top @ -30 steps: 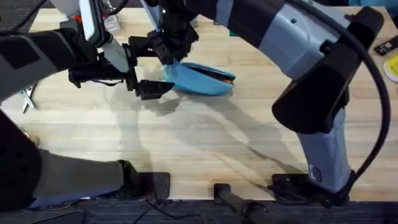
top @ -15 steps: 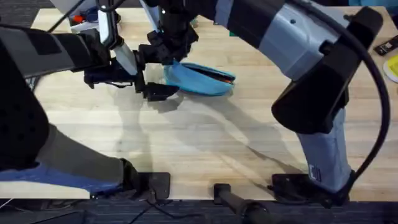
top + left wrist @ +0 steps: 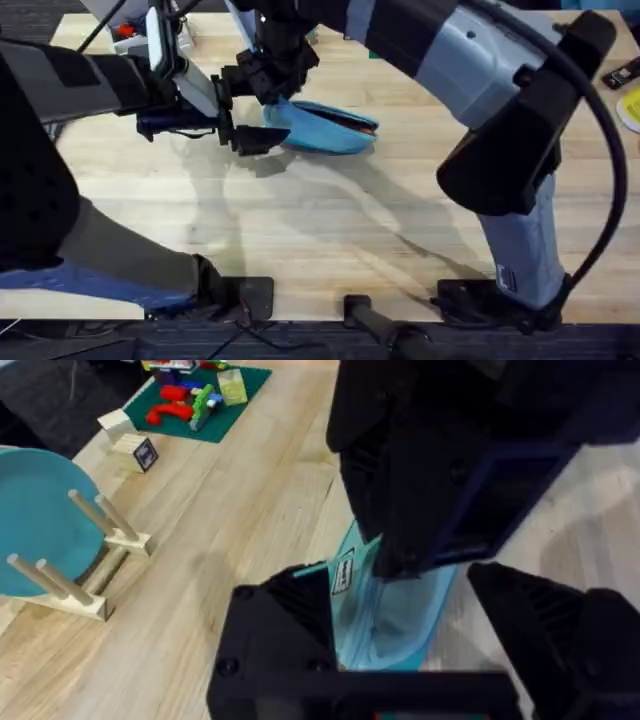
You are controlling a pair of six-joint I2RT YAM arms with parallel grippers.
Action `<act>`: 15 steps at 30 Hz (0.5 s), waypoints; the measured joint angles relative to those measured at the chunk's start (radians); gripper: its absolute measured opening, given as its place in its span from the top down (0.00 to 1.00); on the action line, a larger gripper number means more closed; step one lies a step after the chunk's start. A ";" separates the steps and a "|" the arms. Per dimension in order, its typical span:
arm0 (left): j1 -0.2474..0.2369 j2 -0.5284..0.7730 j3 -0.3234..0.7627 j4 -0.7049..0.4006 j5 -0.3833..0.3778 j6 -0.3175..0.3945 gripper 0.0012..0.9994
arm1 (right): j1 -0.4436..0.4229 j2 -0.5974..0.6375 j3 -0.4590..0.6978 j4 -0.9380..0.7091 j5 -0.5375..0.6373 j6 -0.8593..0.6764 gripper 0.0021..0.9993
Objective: Unzip the bag, pick up the pens from the table one at a time and place them inside, then zip the bag closed.
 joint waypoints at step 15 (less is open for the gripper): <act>0.000 0.000 0.000 -0.029 -0.016 -0.003 0.28 | 0.000 0.000 0.000 -0.001 0.000 0.000 0.97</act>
